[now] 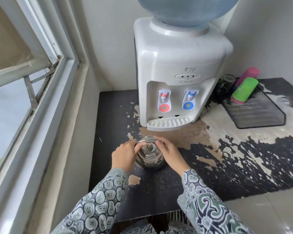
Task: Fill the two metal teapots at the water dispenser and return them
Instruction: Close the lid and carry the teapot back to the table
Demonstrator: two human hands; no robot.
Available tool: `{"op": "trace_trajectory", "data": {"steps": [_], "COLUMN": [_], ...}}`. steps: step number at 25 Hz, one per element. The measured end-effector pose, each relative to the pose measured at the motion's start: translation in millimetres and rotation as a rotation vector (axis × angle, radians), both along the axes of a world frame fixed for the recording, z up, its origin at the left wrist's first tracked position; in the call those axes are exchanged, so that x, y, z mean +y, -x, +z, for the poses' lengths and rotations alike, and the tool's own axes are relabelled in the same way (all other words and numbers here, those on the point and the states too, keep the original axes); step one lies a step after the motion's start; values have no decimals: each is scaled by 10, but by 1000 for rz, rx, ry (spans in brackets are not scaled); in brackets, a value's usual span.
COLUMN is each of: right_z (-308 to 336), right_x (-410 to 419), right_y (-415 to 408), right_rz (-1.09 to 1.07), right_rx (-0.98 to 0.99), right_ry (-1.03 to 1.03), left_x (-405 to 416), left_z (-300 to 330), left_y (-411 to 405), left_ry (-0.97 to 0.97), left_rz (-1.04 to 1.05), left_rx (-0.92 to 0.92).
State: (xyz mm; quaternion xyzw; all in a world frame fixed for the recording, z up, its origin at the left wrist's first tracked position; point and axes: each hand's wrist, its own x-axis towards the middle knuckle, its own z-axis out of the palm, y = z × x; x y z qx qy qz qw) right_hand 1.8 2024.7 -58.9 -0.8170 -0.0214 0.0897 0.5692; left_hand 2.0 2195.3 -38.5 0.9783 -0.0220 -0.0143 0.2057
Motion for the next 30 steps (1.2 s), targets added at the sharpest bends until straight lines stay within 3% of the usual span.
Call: {"op": "trace_trajectory", "data": {"steps": [5, 10, 15, 20, 26, 30], "right_z": [38, 211, 399, 570, 753, 690], "right_x": [35, -224, -959, -2212, -3728, -4593], "right_y": [197, 435, 870, 1571, 2537, 3174], "right_rz": [-79, -222, -362, -550, -638, -918], "right_rx": [-5, 47, 53, -12, -16, -129], "right_ry": [-2, -28, -71, -91, -57, -104], "left_x": [97, -240, -1049, -2433, -4140, -5269], "left_z": [-88, 47, 345, 607, 651, 584], "left_y": [-118, -55, 181, 692, 1382, 1891], "left_ry": [637, 886, 1016, 1009, 1045, 998], "left_rz": [-48, -164, -276, -513, -625, -865], "left_rx": [246, 312, 434, 570, 638, 612]}}
